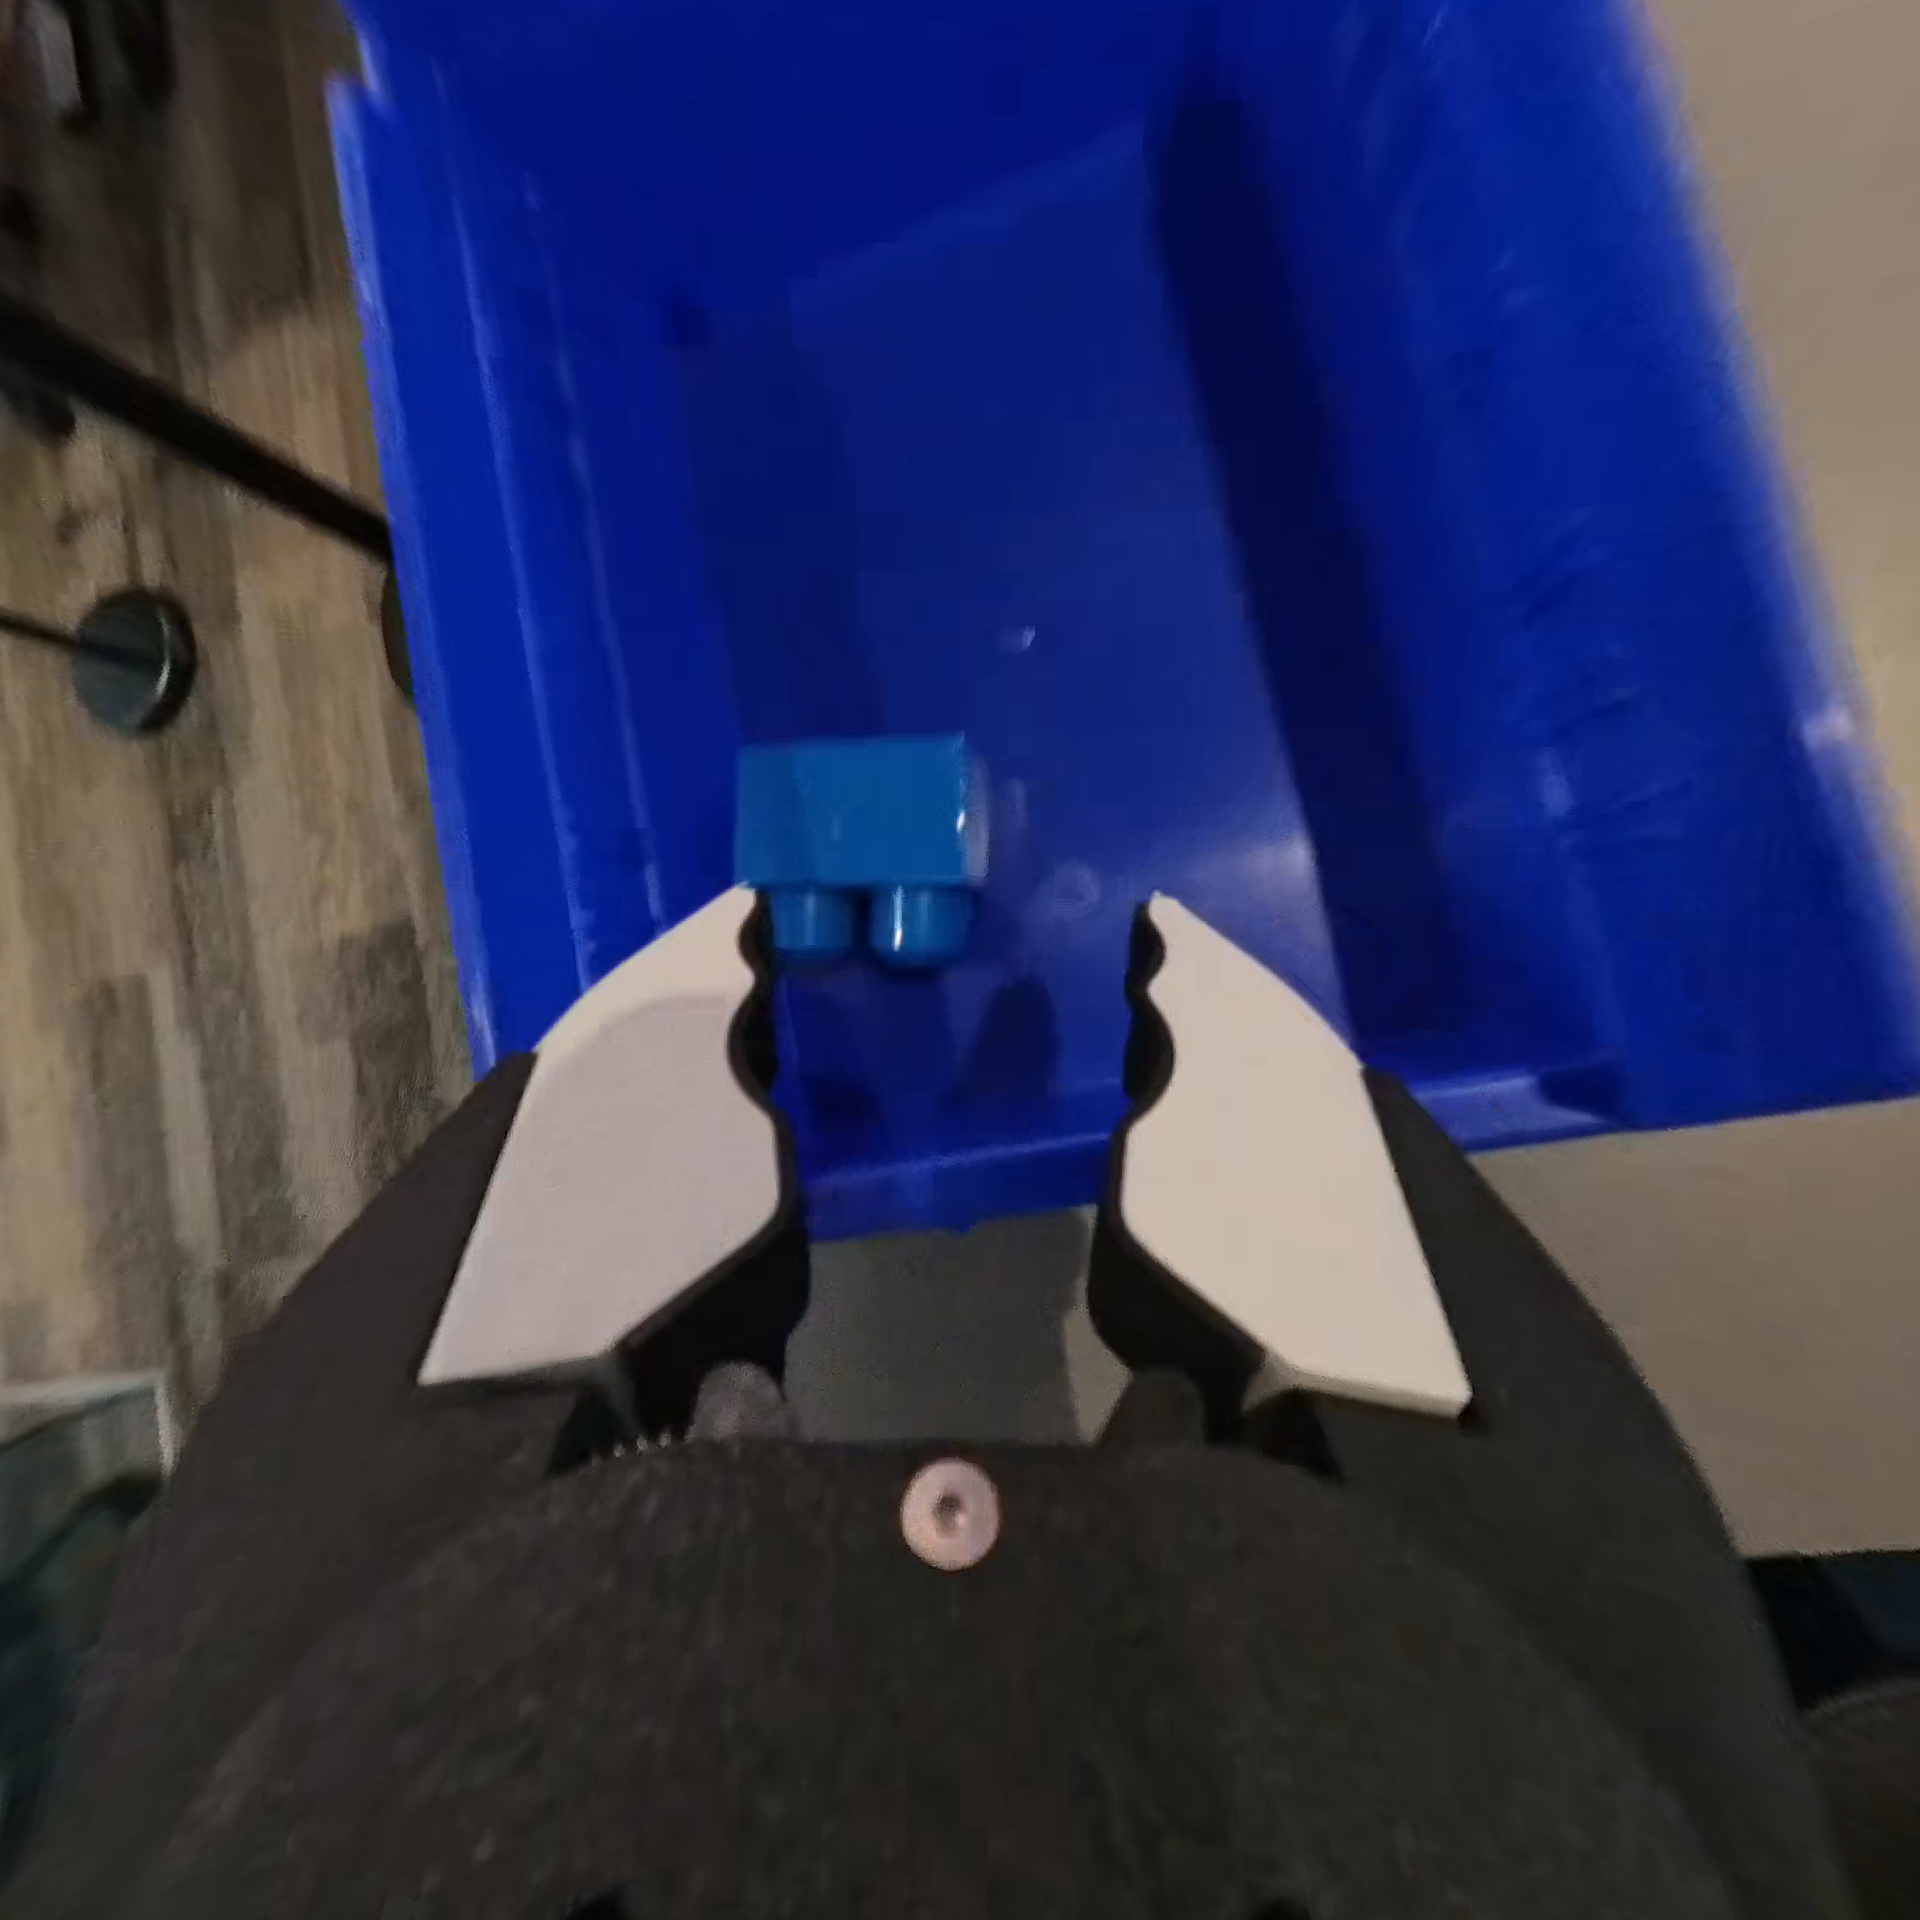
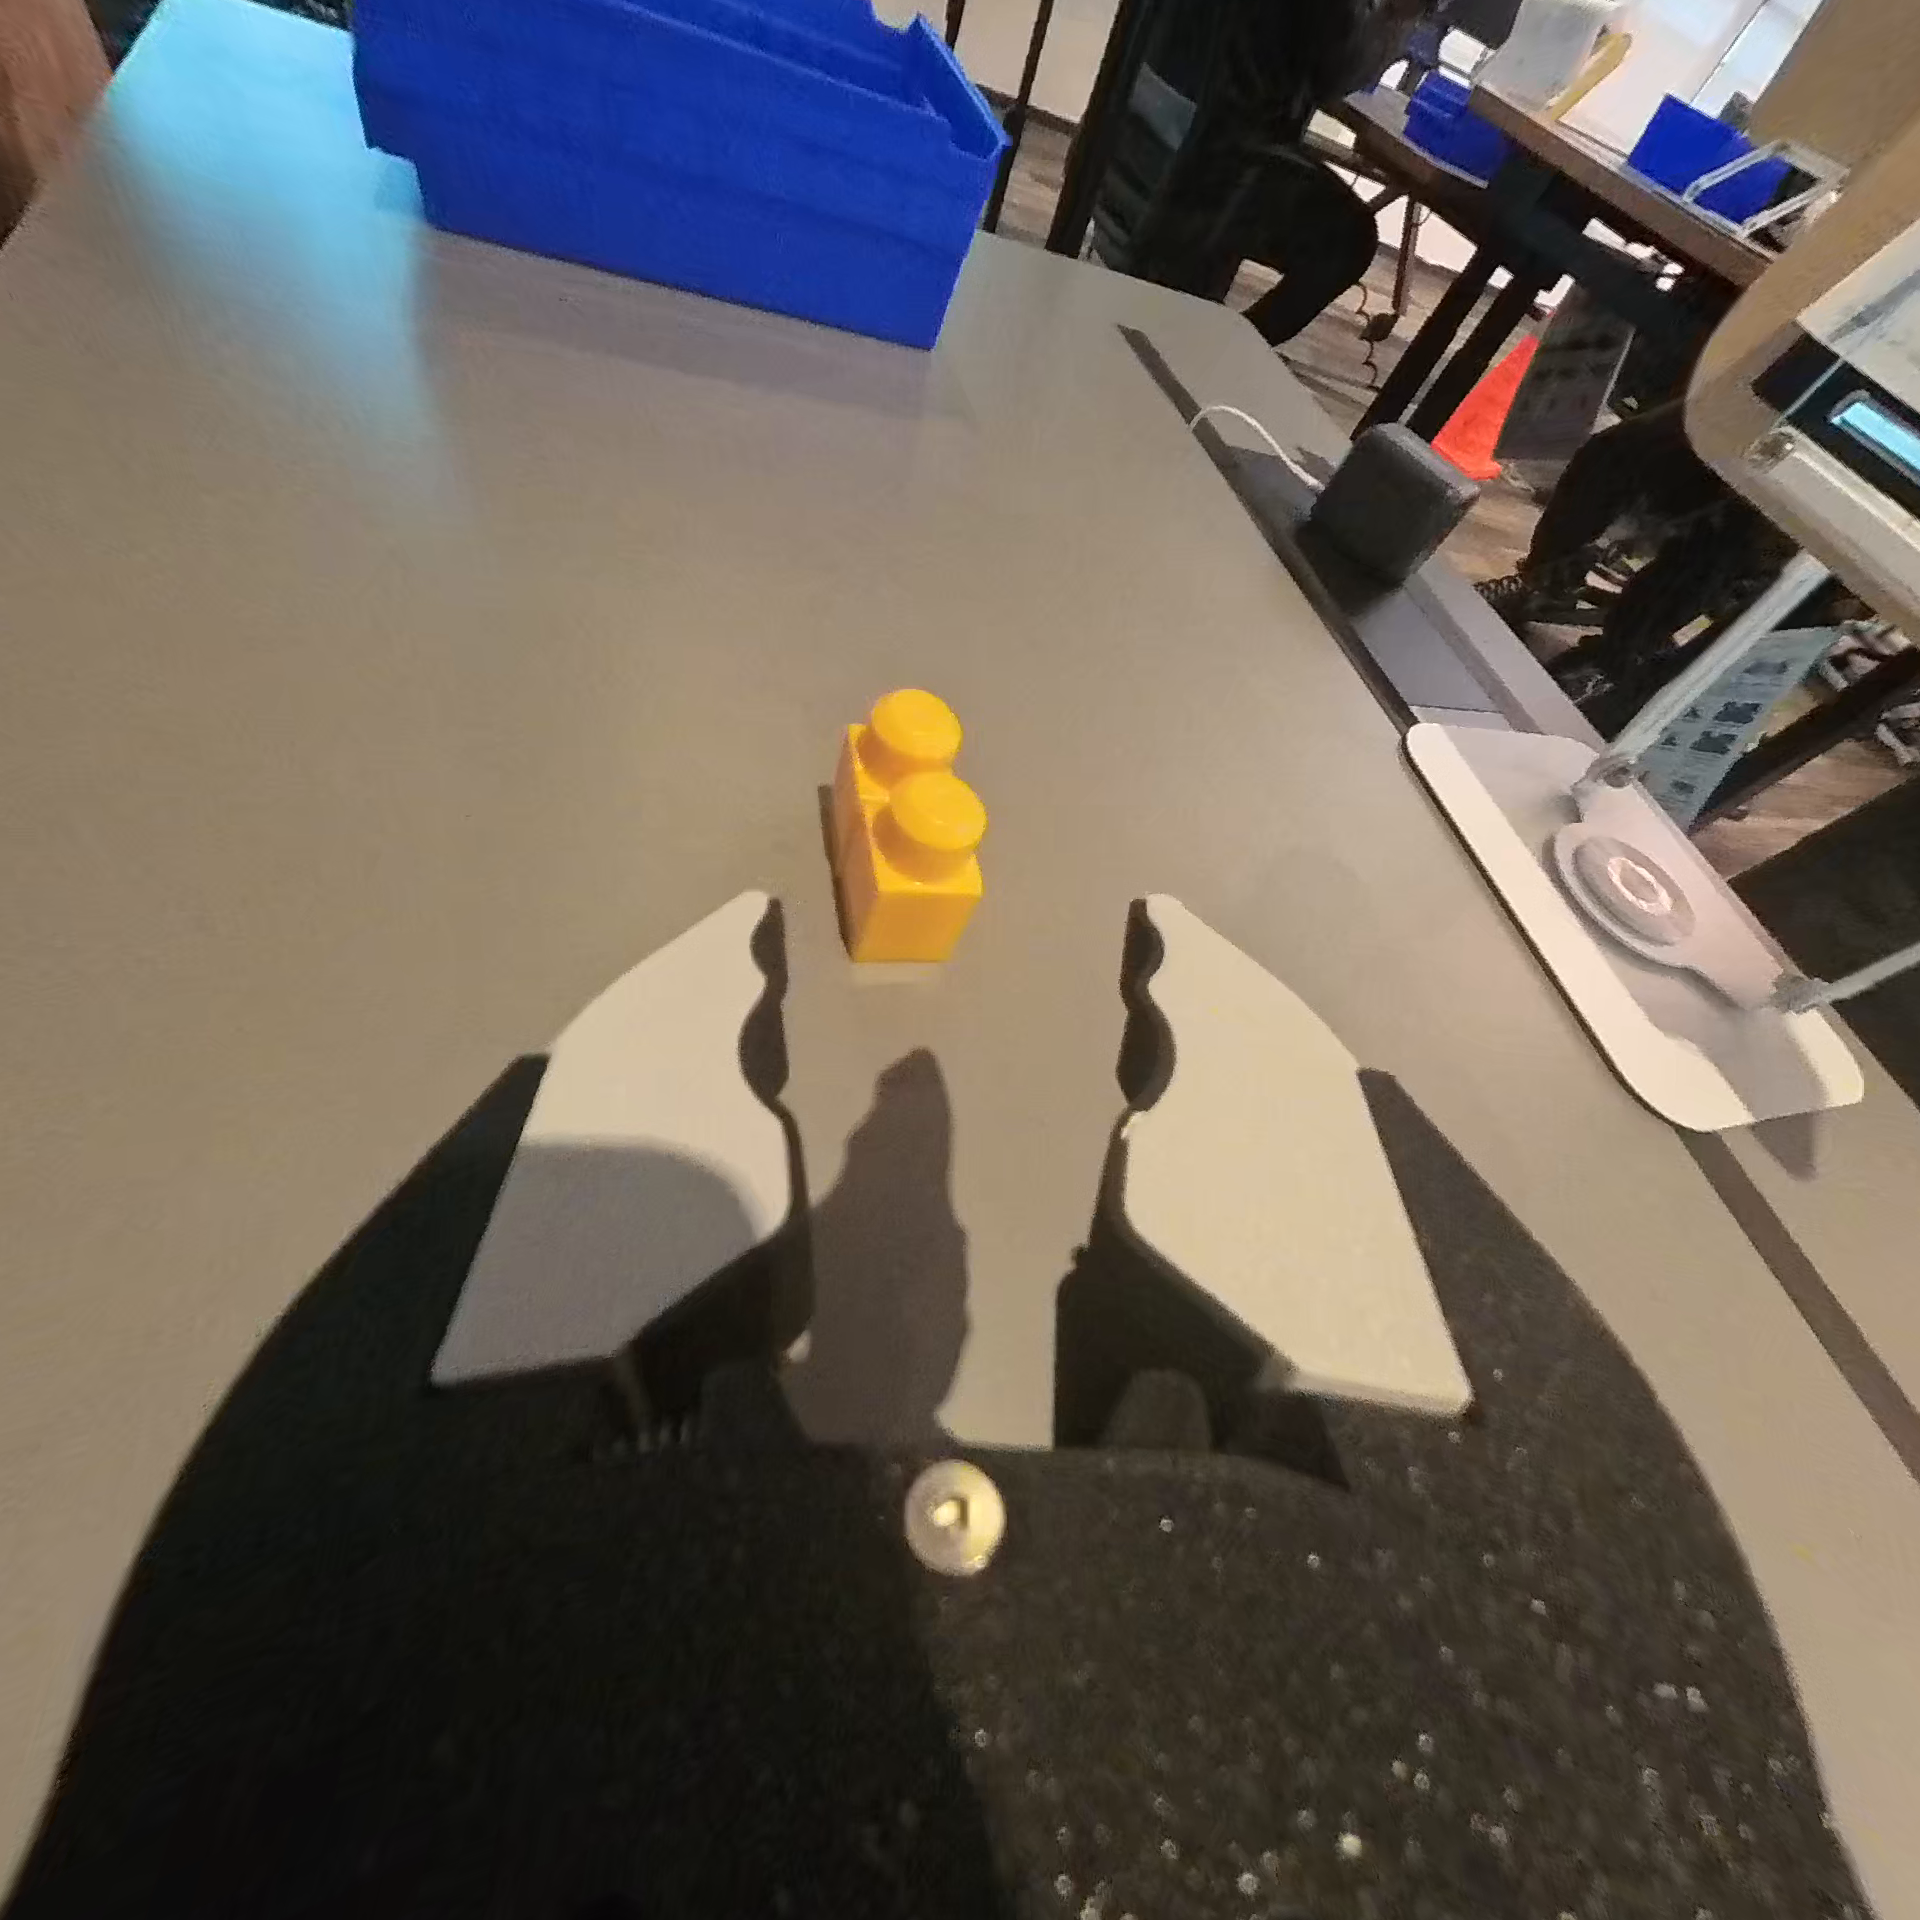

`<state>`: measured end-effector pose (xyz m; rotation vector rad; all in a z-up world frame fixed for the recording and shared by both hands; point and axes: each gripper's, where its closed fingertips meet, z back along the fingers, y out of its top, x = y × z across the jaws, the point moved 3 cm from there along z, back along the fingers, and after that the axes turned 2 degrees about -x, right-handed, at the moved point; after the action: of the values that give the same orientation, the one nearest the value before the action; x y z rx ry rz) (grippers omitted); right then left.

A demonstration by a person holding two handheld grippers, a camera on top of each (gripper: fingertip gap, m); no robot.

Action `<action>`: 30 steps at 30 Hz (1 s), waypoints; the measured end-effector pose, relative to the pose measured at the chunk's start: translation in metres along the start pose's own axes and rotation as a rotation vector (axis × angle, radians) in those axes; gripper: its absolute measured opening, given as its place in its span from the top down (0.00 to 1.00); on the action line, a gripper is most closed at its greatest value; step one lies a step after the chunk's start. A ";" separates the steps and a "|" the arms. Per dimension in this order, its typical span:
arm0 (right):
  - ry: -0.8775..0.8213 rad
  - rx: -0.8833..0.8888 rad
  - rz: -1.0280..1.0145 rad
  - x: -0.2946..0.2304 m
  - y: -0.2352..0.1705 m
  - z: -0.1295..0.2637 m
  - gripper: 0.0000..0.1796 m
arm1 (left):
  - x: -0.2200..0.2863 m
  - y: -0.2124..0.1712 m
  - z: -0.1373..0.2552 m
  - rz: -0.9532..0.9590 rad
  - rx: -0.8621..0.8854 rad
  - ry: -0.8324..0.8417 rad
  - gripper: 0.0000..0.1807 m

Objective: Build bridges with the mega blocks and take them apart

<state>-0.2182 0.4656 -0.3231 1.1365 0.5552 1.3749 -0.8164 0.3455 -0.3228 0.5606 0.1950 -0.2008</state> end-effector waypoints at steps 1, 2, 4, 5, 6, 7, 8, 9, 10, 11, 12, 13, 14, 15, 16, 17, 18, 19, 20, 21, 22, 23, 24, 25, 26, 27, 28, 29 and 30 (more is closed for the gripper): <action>-0.002 -0.001 0.007 0.000 0.000 0.000 0.66 | -0.002 -0.007 -0.007 0.010 -0.035 0.005 0.63; -0.001 0.000 0.007 0.000 0.000 0.000 0.66 | -0.004 -0.012 -0.013 0.024 -0.065 0.009 0.62; -0.002 0.006 0.001 0.000 0.000 0.001 0.66 | -0.007 -0.019 -0.023 0.047 -0.101 0.016 0.62; -0.006 0.010 -0.002 0.001 0.000 0.002 0.66 | -0.008 -0.020 -0.026 0.058 -0.112 0.011 0.62; -0.008 0.016 -0.005 0.002 0.000 0.003 0.66 | -0.008 -0.022 -0.030 0.066 -0.132 0.003 0.62; -0.010 0.019 -0.008 0.003 0.000 0.004 0.67 | -0.007 -0.025 -0.034 0.073 -0.160 -0.006 0.63; -0.014 0.019 -0.013 0.004 -0.001 0.004 0.67 | -0.007 -0.027 -0.036 0.079 -0.188 -0.018 0.63; -0.015 0.019 -0.017 0.004 -0.001 0.005 0.67 | -0.007 -0.026 -0.038 0.091 -0.202 -0.029 0.64; -0.012 0.019 -0.020 0.004 -0.002 0.005 0.67 | -0.007 -0.025 -0.039 0.101 -0.205 -0.035 0.65; -0.012 0.017 -0.020 0.004 -0.002 0.005 0.67 | -0.008 -0.024 -0.041 0.108 -0.215 -0.039 0.66; -0.012 0.014 -0.018 0.004 -0.003 0.004 0.67 | -0.007 -0.024 -0.042 0.117 -0.236 -0.053 0.69; -0.012 0.010 -0.015 0.004 -0.003 0.004 0.67 | -0.006 -0.025 -0.044 0.130 -0.261 -0.078 0.71; -0.012 0.010 -0.014 0.004 -0.003 0.004 0.67 | -0.004 -0.025 -0.045 0.143 -0.283 -0.101 0.71; -0.013 0.012 -0.014 0.004 -0.003 0.004 0.67 | -0.004 -0.025 -0.047 0.152 -0.301 -0.112 0.71; -0.013 0.014 -0.014 0.004 -0.002 0.004 0.67 | -0.004 -0.024 -0.048 0.156 -0.319 -0.115 0.71; -0.012 0.014 -0.014 0.004 -0.002 0.004 0.67 | -0.004 -0.024 -0.049 0.159 -0.338 -0.121 0.71; -0.012 0.013 -0.015 0.004 -0.003 0.004 0.67 | -0.003 -0.024 -0.051 0.166 -0.360 -0.133 0.72; -0.012 0.010 -0.015 0.004 -0.003 0.004 0.67 | -0.002 -0.024 -0.053 0.173 -0.386 -0.143 0.72; -0.012 0.007 -0.015 0.004 -0.004 0.003 0.67 | -0.002 -0.024 -0.055 0.174 -0.412 -0.147 0.73; -0.010 0.005 -0.015 0.004 -0.004 0.003 0.67 | -0.002 -0.024 -0.057 0.170 -0.440 -0.146 0.74; -0.011 0.005 -0.014 0.004 -0.005 0.003 0.67 | -0.003 -0.024 -0.059 0.158 -0.463 -0.134 0.76; -0.010 0.006 -0.014 0.004 -0.004 0.003 0.67 | -0.005 -0.023 -0.060 0.135 -0.483 -0.113 0.78; -0.011 0.006 -0.013 0.004 -0.004 0.003 0.68 | -0.006 -0.023 -0.061 0.111 -0.503 -0.097 0.80; -0.015 0.008 -0.012 0.004 -0.004 0.004 0.68 | -0.006 -0.021 -0.061 0.090 -0.513 -0.086 0.83; -0.016 0.012 -0.011 0.004 -0.003 0.004 0.68 | -0.004 -0.018 -0.062 0.073 -0.512 -0.088 0.84; -0.017 0.016 -0.011 0.004 -0.002 0.005 0.69 | 0.000 -0.015 -0.063 0.058 -0.505 -0.099 0.84; -0.019 0.021 -0.011 0.004 -0.002 0.005 0.69 | 0.004 -0.011 -0.064 0.041 -0.495 -0.112 0.84; -0.019 0.024 -0.011 0.004 -0.001 0.006 0.70 | 0.008 -0.008 -0.064 0.019 -0.484 -0.120 0.85; -0.020 0.026 -0.010 0.004 -0.001 0.006 0.70 | 0.012 -0.005 -0.064 -0.004 -0.475 -0.126 0.85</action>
<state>-0.2118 0.4680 -0.3199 1.1651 0.5652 1.3499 -0.8144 0.3751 -0.3813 0.0751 0.1157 -0.1853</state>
